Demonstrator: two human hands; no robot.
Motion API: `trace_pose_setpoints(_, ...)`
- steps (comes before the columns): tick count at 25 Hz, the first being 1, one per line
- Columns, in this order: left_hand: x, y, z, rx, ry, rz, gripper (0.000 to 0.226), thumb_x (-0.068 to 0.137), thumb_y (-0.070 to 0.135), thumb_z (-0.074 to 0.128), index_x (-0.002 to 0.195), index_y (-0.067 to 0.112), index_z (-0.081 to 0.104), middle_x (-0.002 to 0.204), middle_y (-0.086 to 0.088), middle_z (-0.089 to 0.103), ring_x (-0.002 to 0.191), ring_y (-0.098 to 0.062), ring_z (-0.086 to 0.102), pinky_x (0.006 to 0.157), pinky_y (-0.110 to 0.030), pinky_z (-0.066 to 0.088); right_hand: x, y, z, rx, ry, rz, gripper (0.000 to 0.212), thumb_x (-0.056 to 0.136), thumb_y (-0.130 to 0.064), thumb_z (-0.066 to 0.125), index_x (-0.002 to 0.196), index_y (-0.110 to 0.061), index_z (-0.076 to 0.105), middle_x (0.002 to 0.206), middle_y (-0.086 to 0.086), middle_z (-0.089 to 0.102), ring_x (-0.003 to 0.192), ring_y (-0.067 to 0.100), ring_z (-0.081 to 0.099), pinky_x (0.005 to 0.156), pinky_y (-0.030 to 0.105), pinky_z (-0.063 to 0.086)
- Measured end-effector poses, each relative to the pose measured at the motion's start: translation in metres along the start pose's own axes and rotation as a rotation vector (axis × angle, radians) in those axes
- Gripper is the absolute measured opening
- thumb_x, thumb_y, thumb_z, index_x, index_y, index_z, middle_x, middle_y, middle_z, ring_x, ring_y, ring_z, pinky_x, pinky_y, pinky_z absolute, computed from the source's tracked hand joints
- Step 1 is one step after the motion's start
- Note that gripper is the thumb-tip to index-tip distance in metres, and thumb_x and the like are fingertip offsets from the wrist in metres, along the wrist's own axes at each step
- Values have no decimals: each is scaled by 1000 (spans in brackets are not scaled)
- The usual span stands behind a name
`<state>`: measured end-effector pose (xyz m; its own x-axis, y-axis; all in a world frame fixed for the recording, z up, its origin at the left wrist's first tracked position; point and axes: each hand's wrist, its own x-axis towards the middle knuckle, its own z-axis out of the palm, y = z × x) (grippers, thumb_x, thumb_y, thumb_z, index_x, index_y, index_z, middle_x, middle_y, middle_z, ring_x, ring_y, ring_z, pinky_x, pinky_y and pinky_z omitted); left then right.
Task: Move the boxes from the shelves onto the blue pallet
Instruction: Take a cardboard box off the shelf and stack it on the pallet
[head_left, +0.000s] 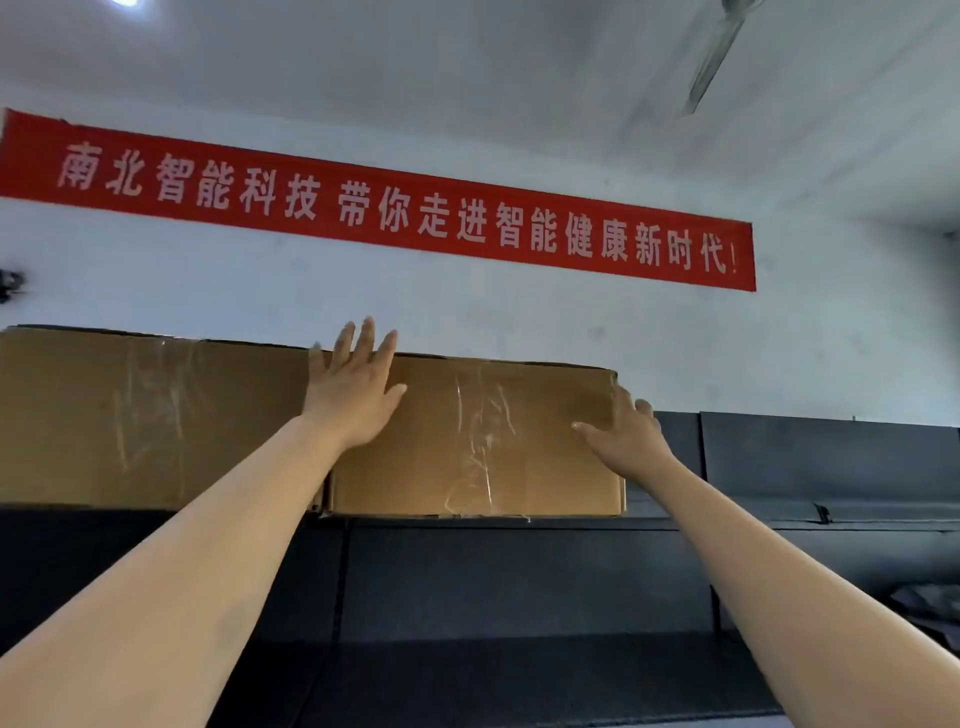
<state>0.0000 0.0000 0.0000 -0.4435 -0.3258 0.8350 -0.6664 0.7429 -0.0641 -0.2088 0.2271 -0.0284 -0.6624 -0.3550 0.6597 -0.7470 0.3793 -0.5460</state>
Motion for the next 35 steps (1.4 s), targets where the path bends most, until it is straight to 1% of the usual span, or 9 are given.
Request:
trace_pose_setpoints(3,8,12,13,31,25,-66,68,95,57,21,151,18,12,156,-9,22,145,-32,14,112,-61,10,19,14,5,360,59,166,88,84,-60,54,151,-26,8,155,13,24,138,36,31,109,48,34)
trace_pose_setpoints(5,0,15,22,-106,173,-81,59,94,55,30,136,16,44,135,-12,43,131,-35,33,106,-52,27,24,25,10,587,-7,285,96,75,-73,54,150,-26,18,150,6,36,134,33,39,107,47,35)
trace_pose_setpoints(7,-20,16,30,-590,365,-177,45,90,54,42,85,14,63,100,-11,52,109,-37,47,92,-44,39,19,32,16,800,-73,402,107,53,-88,56,139,-27,41,137,0,51,122,28,49,103,48,37)
trace_pose_setpoints(9,-50,21,33,-1009,524,-400,44,82,56,51,64,16,52,89,-15,55,92,-35,54,81,-42,46,3,33,17,945,-133,459,84,55,-86,55,117,-29,57,119,0,59,111,26,54,100,46,39)
trace_pose_setpoints(11,-79,27,32,-1323,475,-748,37,78,46,67,94,14,58,112,-16,56,94,-26,55,77,-36,49,-17,39,16,952,-238,570,68,63,-77,58,106,-26,54,111,5,55,107,31,50,96,53,36)
trace_pose_setpoints(14,-109,23,30,-1654,2,-1054,90,72,32,79,144,11,30,147,-13,36,131,-34,38,104,-56,36,-49,54,13,972,-382,610,73,64,-62,69,122,-29,41,123,8,47,118,41,42,95,71,30)
trace_pose_setpoints(20,-154,-10,9,-1718,-309,-1027,81,66,21,84,135,11,43,140,-16,41,126,-39,41,92,-67,43,-141,52,17,1087,-267,569,25,83,-35,63,102,-23,54,108,10,55,101,33,53,93,64,41)
trace_pose_setpoints(24,-222,-22,-19,-1788,-450,-947,61,68,13,80,120,5,49,125,-17,52,111,-32,52,97,-66,39,-221,48,-4,1043,-162,500,25,86,-34,58,109,-24,58,106,10,60,95,31,57,80,53,49)
trace_pose_setpoints(35,-346,-64,-171,-1828,-334,-678,42,74,7,76,110,8,55,113,-10,61,106,-26,60,93,-55,49,-400,-8,-80,1324,72,381,23,90,-16,47,110,-23,56,113,8,59,105,28,56,98,65,39)
